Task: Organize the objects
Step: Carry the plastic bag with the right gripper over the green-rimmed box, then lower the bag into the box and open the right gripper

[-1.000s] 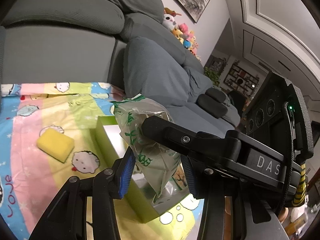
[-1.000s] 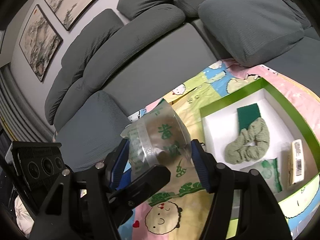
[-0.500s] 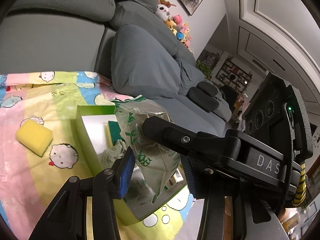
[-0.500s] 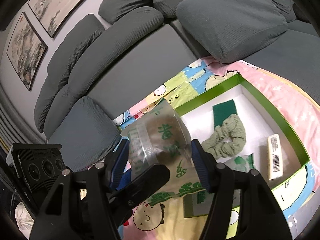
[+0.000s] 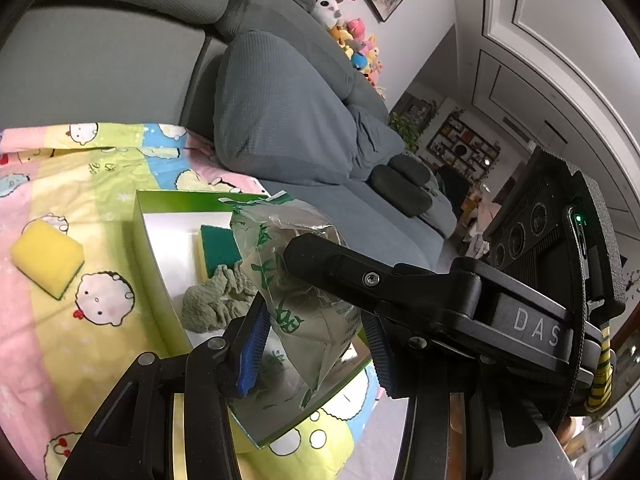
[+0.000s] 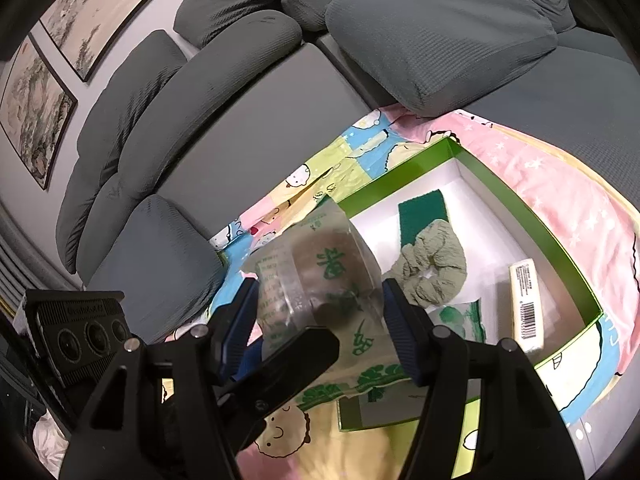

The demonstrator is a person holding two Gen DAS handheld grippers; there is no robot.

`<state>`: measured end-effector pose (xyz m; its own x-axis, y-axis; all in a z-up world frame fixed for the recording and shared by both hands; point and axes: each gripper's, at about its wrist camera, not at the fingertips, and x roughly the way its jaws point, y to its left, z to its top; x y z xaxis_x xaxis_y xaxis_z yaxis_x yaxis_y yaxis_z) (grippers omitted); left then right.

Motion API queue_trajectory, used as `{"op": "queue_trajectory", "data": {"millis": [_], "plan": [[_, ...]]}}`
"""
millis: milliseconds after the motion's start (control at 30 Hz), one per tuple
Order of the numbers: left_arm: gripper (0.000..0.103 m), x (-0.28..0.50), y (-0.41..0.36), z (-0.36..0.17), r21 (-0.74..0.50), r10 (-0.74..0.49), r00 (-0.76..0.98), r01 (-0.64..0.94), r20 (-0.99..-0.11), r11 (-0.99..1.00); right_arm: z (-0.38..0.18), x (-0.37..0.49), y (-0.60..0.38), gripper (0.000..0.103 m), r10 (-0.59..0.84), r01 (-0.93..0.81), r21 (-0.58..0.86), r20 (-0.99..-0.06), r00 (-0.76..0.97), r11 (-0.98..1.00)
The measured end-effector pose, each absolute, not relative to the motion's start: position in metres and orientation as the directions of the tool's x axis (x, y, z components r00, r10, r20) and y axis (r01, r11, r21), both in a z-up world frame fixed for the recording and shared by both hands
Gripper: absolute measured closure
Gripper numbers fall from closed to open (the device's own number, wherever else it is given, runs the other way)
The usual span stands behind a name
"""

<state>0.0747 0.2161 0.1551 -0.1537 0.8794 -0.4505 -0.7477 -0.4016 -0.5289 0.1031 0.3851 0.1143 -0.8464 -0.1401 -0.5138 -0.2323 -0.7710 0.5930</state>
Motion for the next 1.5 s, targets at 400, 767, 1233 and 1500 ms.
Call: {"op": "queue_trajectory", "data": {"millis": [400, 767, 1233, 1500], "plan": [[0.056, 0.073, 0.223, 0.146, -0.558, 0.88, -0.119, -0.732, -0.46, -0.391, 0.108, 0.102, 0.391, 0.042, -0.127, -0.269, 0.586, -0.546, -0.828, -0.765], [0.056, 0.069, 0.229, 0.133, -0.592, 0.875, -0.079, -0.707, -0.479, -0.387, 0.097, 0.098, 0.398, 0.042, -0.121, -0.315, 0.584, -0.588, -0.8, -0.748], [0.056, 0.067, 0.235, 0.124, -0.612, 0.868, -0.053, -0.688, -0.494, -0.39, 0.088, 0.094, 0.402, 0.042, -0.117, -0.35, 0.575, -0.622, -0.775, -0.739], [0.056, 0.066, 0.236, 0.119, -0.62, 0.863, -0.04, -0.679, -0.504, -0.394, 0.084, 0.093, 0.404, 0.042, -0.115, -0.37, 0.574, -0.638, -0.762, -0.73]]}}
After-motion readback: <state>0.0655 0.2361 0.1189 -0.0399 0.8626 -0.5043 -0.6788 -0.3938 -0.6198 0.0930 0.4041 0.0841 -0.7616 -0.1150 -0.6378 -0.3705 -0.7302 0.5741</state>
